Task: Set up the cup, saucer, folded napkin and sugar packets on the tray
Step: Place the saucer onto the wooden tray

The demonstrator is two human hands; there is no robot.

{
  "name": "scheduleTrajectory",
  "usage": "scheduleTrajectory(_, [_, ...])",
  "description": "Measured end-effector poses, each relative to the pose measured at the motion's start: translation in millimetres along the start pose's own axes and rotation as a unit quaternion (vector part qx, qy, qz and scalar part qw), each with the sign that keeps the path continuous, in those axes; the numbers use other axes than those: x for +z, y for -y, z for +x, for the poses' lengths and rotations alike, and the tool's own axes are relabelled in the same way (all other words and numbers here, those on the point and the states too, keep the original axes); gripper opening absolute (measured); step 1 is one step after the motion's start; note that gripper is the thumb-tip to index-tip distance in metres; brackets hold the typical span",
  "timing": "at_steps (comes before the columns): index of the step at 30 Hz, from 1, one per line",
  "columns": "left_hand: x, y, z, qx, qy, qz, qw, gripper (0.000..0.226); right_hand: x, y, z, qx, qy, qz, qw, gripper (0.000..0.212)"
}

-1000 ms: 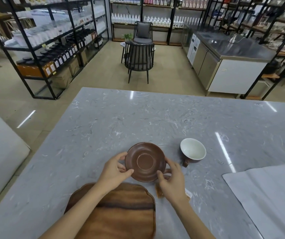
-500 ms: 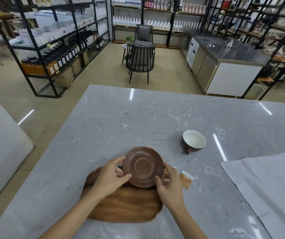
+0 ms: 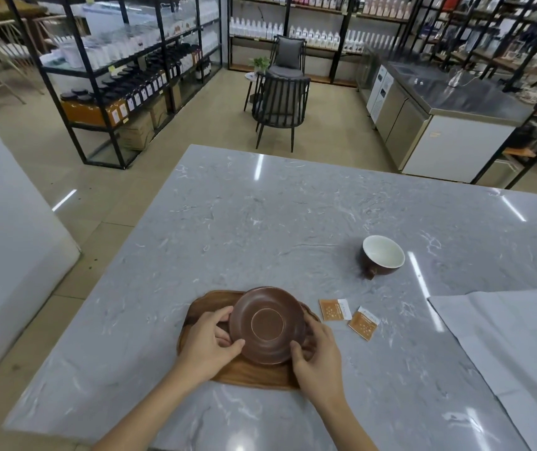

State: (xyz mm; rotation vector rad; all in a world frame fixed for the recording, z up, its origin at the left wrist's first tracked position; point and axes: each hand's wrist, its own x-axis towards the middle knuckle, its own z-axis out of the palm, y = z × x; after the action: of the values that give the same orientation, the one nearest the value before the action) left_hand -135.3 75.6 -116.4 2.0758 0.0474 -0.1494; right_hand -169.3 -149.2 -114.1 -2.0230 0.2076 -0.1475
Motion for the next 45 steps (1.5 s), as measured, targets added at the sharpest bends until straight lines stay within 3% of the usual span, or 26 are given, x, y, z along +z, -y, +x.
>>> scheduleTrajectory(23, [9.9,17.8,-19.9,0.012,-0.025,-0.073,0.997,0.075,12.3,-8.0,-15.1,-0.002,-0.008,-0.027,1.000,0.055])
scheduleTrajectory(30, [4.8,17.5,-19.0,0.016,-0.007,-0.055,0.998,0.072,10.6,-6.5,-14.6,0.004,-0.008,-0.039,0.999,0.054])
scheduleTrajectory(35, [-11.2,11.1,-10.1,0.049,-0.020,0.029,0.998,0.053,-4.4,-0.8,-9.9,0.010,0.005,-0.059,0.998,0.045])
scheduleTrajectory(40, [-21.0,-4.3,16.6,0.087,-0.021,0.059,0.994,0.047,-28.8,-0.3,-1.0,0.036,-0.037,-0.001,0.999,0.031])
scheduleTrajectory(45, [-1.1,-41.6,56.3,0.134,0.041,0.068,0.988,0.043,-64.9,-4.9,24.1,0.107,-0.078,0.083,0.988,0.018])
